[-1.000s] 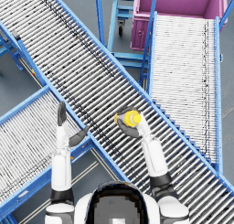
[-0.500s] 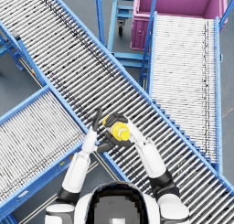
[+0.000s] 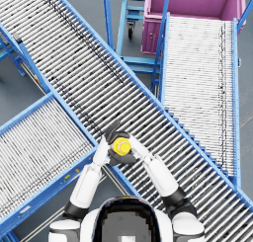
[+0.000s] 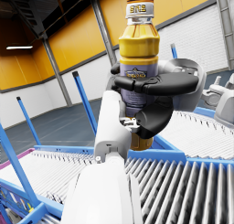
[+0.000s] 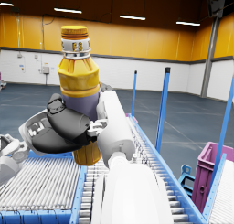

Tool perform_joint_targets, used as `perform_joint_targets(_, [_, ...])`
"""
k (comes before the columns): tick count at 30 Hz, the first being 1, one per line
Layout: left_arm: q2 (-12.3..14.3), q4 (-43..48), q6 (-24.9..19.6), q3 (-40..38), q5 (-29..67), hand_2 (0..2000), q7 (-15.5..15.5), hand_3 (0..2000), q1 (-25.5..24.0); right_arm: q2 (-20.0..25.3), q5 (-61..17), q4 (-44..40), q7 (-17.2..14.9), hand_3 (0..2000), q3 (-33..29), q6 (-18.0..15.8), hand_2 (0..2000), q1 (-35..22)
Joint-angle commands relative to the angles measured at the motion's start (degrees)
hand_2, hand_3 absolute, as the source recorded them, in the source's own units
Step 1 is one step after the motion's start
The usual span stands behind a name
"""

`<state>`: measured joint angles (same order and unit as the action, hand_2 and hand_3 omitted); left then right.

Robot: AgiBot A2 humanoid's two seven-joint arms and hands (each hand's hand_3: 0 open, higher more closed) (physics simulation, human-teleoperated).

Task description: Pick up the oil and place it on the left assembly line, put the cola on the right, and keep Sprite still

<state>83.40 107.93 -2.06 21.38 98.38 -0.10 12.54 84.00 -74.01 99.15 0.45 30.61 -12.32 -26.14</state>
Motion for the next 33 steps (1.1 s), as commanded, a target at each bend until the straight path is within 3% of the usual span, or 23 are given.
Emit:
perform_joint_targets(1, [-0.14, 0.09, -0.62, -0.18, 0.02, 2000, -0.09, 1307, -0.1, 0.9, -0.01, 0.25, 0.16, 2000, 1.15, 0.0, 2000, -0.96])
perform_joint_targets(3, [0.54, 0.16, -0.53, -0.25, -0.01, 2000, -0.16, 1960, 0.75, 1.34, -0.05, 0.1, 0.2, 2000, 1.0, -0.09, 2000, -1.46])
perform_joint_targets(4, [-0.15, 0.11, -0.58, -0.47, 0.0, 2000, -0.24, 2000, -0.12, 1.29, -0.1, 0.28, -0.03, 2000, 0.79, -0.62, 2000, -1.49])
perform_joint_targets(5, [0.43, 0.57, -0.72, -0.41, 0.0, 2000, -0.34, 2000, 0.62, 1.33, -0.13, 0.35, -0.06, 1673, 0.76, -0.64, 639, -1.61])
perform_joint_targets(6, [0.28, 0.72, -0.78, -0.3, -0.03, 2000, -0.26, 2000, 0.33, 1.5, -0.06, 1.59, -0.2, 1347, -0.14, 2.18, 0, -1.61])
perform_joint_targets(10, [-0.44, 1.21, -0.99, -7.21, -0.07, 2000, -0.18, 2000, -1.27, 1.56, 0.06, 7.07, -0.58, 40, -4.5, 6.82, 0, -0.73])
perform_joint_targets(18, [-0.21, -3.81, -1.73, -28.39, -0.08, 2000, 0.18, 2000, -3.98, 1.35, 0.12, 9.59, -0.47, 0, -9.0, 11.55, 0, 1.08])
perform_joint_targets(24, [0.84, -13.58, -1.8, -41.03, -0.09, 2000, 0.22, 2000, -6.73, 1.95, 0.12, 9.33, -0.45, 0, -8.17, 12.22, 0, 1.52])
perform_joint_targets(29, [-0.25, -22.05, -1.84, -49.44, -0.09, 2000, 0.25, 2000, -5.98, 3.43, 0.12, 8.34, -0.45, 0, -7.55, 12.3, 0, 0.72])
perform_joint_targets(30, [-1.12, -27.32, -1.85, -55.95, -0.09, 639, 0.26, 1673, -5.26, 4.61, 0.12, 7.18, -0.45, 0, -7.03, 12.31, 0, -0.43])
perform_joint_targets(31, [-1.19, -27.9, -1.22, -57.17, -0.09, 0, 0.2, 1347, -5.2, 4.7, 0.12, 7.18, -0.45, 0, -7.09, 12.31, 0, -0.39])
perform_joint_targets(33, [-1.78, -30.11, 0.38, -60.2, -0.11, 0, 0.15, 693, -4.8, 4.96, 0.13, 7.03, -0.45, 0, -6.29, 12.32, 0, -0.35])
